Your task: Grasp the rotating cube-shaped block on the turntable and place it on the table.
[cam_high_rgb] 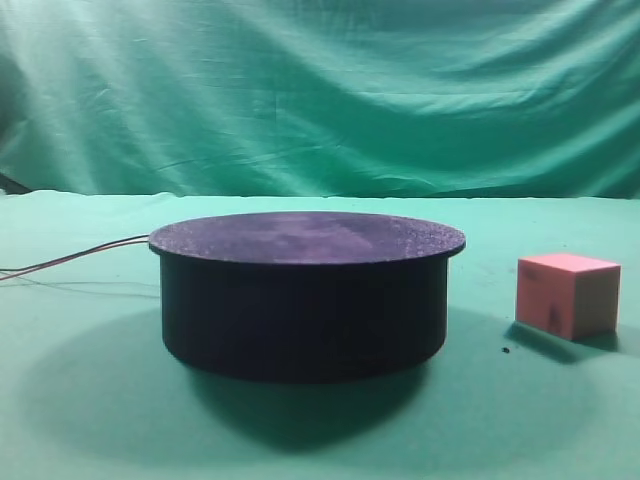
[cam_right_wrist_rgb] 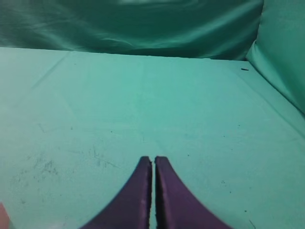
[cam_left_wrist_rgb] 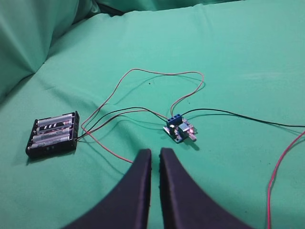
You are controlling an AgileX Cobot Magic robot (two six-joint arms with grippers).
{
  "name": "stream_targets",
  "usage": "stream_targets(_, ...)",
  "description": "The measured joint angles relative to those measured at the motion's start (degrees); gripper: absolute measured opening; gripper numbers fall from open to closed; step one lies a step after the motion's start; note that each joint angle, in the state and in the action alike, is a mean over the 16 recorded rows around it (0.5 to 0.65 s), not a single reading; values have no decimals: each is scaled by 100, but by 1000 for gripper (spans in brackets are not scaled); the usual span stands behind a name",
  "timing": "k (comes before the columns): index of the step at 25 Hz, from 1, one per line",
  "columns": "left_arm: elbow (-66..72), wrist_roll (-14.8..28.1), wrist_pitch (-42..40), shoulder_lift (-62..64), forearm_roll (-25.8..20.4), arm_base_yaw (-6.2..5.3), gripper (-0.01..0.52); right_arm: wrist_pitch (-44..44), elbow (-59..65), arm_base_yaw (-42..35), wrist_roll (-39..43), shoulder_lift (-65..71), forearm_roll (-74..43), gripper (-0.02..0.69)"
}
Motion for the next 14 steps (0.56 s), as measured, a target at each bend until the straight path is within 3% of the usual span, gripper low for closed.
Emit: stream_targets(14,0,0,0,0,0,0,0,602,411,-41,-1,-778,58,0)
